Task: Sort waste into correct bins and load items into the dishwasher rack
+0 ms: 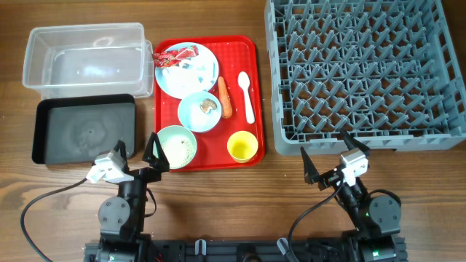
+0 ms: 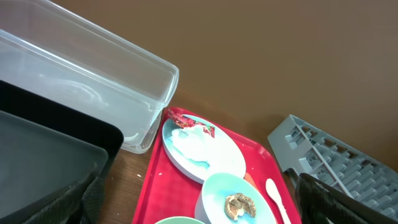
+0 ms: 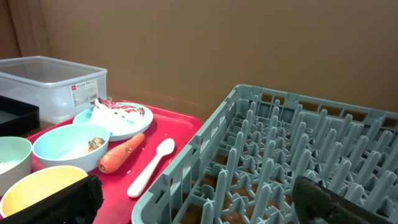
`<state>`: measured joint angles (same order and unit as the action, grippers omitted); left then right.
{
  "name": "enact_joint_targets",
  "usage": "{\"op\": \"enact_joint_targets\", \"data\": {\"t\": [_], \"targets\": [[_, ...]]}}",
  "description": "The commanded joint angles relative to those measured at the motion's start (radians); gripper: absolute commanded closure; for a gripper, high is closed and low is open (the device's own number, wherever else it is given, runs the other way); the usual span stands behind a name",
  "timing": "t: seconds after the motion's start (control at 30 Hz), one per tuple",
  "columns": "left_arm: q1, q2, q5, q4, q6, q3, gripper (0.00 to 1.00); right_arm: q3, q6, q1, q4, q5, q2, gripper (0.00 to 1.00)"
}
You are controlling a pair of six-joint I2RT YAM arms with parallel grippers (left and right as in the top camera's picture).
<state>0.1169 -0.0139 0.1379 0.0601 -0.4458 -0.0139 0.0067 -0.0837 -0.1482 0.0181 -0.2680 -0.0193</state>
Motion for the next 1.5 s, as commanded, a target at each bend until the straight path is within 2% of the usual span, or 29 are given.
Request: {"op": "enact_joint_targets", "data": {"t": [0.0,0.27,0.3,0.33,0.4,0.5,0.63,0.8,0.93,1.0,1.1,1.2,1.27,1.33,1.4,1.43,1.47], "targets": [[0.006,0.008,0.01,-0.003,0.02,0.008,0.0,-0.002,0.081,-0.006,0.003,-0.002,0.01,0.0],[0.006,0.008,0.007,-0.003,0.019,0.008,0.0,-0.002,0.088,-0.006,0.024,-0.003,0.01,0.0],[0.006,0.008,-0.039,-0.006,0.005,0.008,0.0,-0.002,0.088,-0.006,0.031,-0.004,0.01,0.0],[0.006,0.007,-0.154,0.001,0.001,0.008,0.0,-0.001,0.087,-0.006,0.089,-0.002,0.01,0.0],[0.006,0.007,-0.223,-0.001,0.001,0.007,0.0,0.007,0.088,-0.006,0.129,-0.002,0.01,0.0],[0.005,0.007,-0.237,-0.008,0.004,-0.022,0.0,0.052,0.13,-0.006,0.125,-0.002,0.003,0.0],[0.005,-0.041,-0.231,0.029,0.077,-0.145,0.0,0.141,0.182,-0.006,0.116,-0.012,-0.072,0.0],[0.005,-0.297,-0.231,0.121,0.106,-0.406,0.0,0.373,0.181,-0.006,0.026,-0.109,-0.294,0.0],[0.005,-0.641,-0.245,0.325,0.18,-0.751,0.0,0.717,0.148,-0.006,-0.259,-0.134,-0.567,0.0],[0.005,-0.791,-0.23,0.459,0.212,-0.924,0.0,0.871,0.116,-0.006,-0.41,-0.134,-0.68,0.0],[0.005,-1.151,-0.158,0.839,0.212,-1.337,0.0,1.114,0.039,-0.006,-0.649,-0.134,-0.865,0.0],[0.006,-1.445,-0.181,1.122,0.206,-1.684,0.0,1.283,0.025,-0.006,-0.83,-0.187,-1.006,0.0],[0.006,-1.579,-0.214,1.133,0.181,-1.798,0.0,1.33,0.085,-0.006,-0.877,-0.213,-1.077,0.0],[0.006,-1.632,-0.326,1.126,0.116,-1.801,0.0,1.33,0.171,-0.006,-0.901,-0.228,-1.106,0.0],[0.006,-1.677,-0.404,1.122,0.117,-1.8,0.0,1.329,0.173,-0.006,-0.919,-0.227,-1.129,0.0],[0.007,-1.714,-0.429,1.066,0.112,-1.8,0.04,1.329,0.174,-0.006,-0.927,-0.227,-1.133,0.0],[0.014,-1.738,-0.433,1.039,0.064,-1.8,0.04,1.329,0.173,-0.006,-0.935,-0.227,-1.134,0.0]]}}
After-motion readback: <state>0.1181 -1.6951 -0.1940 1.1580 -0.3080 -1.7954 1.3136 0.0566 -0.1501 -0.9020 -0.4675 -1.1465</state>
